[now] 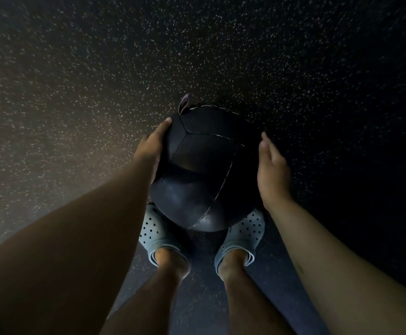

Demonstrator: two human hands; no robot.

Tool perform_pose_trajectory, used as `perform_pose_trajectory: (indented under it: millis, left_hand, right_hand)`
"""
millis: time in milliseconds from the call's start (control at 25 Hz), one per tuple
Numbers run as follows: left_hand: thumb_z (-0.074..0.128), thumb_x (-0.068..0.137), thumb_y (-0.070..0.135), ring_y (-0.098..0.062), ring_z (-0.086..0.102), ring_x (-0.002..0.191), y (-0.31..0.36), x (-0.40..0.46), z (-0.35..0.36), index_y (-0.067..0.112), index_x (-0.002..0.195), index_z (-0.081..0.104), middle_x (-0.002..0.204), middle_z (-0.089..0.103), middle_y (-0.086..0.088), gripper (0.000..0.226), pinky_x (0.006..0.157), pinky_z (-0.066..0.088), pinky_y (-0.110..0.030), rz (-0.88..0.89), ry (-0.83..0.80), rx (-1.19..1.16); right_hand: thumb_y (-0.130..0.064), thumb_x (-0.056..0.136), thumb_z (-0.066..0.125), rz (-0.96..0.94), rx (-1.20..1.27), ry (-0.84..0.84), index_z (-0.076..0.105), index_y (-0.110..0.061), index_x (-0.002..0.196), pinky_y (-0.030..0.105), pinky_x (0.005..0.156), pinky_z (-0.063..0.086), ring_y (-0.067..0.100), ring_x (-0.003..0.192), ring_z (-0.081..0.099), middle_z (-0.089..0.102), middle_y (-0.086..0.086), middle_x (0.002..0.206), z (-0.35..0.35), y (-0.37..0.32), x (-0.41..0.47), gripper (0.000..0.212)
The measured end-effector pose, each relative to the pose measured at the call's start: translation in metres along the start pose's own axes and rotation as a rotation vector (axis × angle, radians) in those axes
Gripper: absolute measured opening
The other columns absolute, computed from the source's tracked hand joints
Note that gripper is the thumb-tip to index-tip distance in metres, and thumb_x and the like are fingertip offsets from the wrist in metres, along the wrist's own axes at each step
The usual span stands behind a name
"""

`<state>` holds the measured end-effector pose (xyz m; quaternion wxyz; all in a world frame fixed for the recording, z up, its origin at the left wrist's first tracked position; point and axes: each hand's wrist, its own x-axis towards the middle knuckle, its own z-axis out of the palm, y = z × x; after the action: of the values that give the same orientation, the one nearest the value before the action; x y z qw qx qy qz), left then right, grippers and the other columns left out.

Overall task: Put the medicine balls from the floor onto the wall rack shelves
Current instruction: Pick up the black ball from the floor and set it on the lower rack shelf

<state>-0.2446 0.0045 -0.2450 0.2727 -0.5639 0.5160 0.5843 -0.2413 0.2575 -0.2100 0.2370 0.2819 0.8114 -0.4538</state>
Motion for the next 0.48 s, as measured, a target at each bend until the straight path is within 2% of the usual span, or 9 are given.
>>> perform_pose_trajectory:
  millis: [80, 120, 160, 240, 320, 400, 480]
  left_hand:
    - [0.076, 0.043, 0.086, -0.037, 0.073, 0.131, 0.000, -0.003, 0.003, 0.023, 0.151, 0.066, 0.147, 0.073, -0.010, 0.125, 0.120, 0.053, -0.052, 0.004, 0.011, 0.018]
    - [0.075, 0.043, 0.087, -0.037, 0.072, 0.133, 0.000, -0.003, 0.005, 0.024, 0.152, 0.065, 0.149, 0.072, -0.010, 0.127, 0.121, 0.052, -0.052, 0.004, 0.016, 0.030]
    - [0.074, 0.043, 0.089, -0.038, 0.070, 0.135, 0.001, -0.004, 0.006, 0.025, 0.153, 0.064, 0.152, 0.070, -0.010, 0.128, 0.122, 0.051, -0.053, 0.001, 0.016, 0.044]
    - [0.074, 0.044, 0.092, -0.040, 0.067, 0.139, 0.003, -0.004, 0.009, 0.027, 0.156, 0.062, 0.156, 0.067, -0.010, 0.130, 0.123, 0.049, -0.054, -0.017, 0.010, 0.066]
    - [0.075, 0.047, 0.092, -0.041, 0.065, 0.142, 0.006, -0.002, 0.010, 0.027, 0.160, 0.057, 0.160, 0.064, -0.011, 0.131, 0.124, 0.048, -0.055, -0.036, 0.009, 0.080]
    - [0.078, 0.053, 0.089, -0.041, 0.065, 0.142, 0.009, -0.001, 0.009, 0.025, 0.163, 0.054, 0.162, 0.061, -0.011, 0.129, 0.124, 0.049, -0.055, -0.039, -0.011, 0.068]
    - [0.079, 0.058, 0.086, -0.040, 0.063, 0.145, 0.011, -0.009, 0.011, 0.023, 0.167, 0.048, 0.166, 0.058, -0.011, 0.129, 0.125, 0.047, -0.055, -0.020, -0.049, 0.043]
  right_hand:
    - [-0.045, 0.106, 0.062, 0.001, 0.003, 0.239, 0.069, -0.016, 0.142, 0.042, 0.115, 0.051, 0.018, 0.127, 0.063, 0.064, 0.010, 0.148, 0.002, 0.001, -0.006, 0.047]
    - [-0.048, 0.100, 0.069, 0.028, 0.033, 0.332, 0.067, -0.014, 0.137, 0.046, 0.107, 0.055, 0.021, 0.119, 0.062, 0.061, 0.011, 0.142, 0.004, 0.000, -0.007, 0.050]
    - [-0.052, 0.096, 0.073, 0.079, 0.073, 0.371, 0.061, -0.015, 0.140, 0.048, 0.103, 0.057, 0.025, 0.120, 0.061, 0.056, 0.013, 0.143, 0.006, 0.000, -0.007, 0.059]
    - [-0.069, 0.090, 0.070, 0.286, 0.186, 0.259, 0.042, -0.026, 0.161, 0.050, 0.113, 0.052, 0.035, 0.144, 0.052, 0.040, 0.014, 0.165, 0.007, 0.002, -0.004, 0.087]
    - [-0.087, 0.084, 0.058, 0.475, 0.306, 0.058, 0.028, -0.036, 0.171, 0.057, 0.129, 0.033, 0.037, 0.162, 0.035, 0.027, 0.008, 0.180, 0.005, 0.006, 0.001, 0.106]
    - [-0.096, 0.075, 0.052, 0.524, 0.357, -0.087, 0.029, -0.038, 0.171, 0.061, 0.133, 0.026, 0.033, 0.165, 0.031, 0.028, 0.004, 0.181, 0.001, 0.008, 0.003, 0.115]
    - [-0.096, 0.075, 0.052, 0.465, 0.381, -0.109, 0.032, -0.040, 0.170, 0.061, 0.133, 0.027, 0.030, 0.165, 0.031, 0.031, 0.001, 0.180, -0.007, 0.003, -0.001, 0.113]
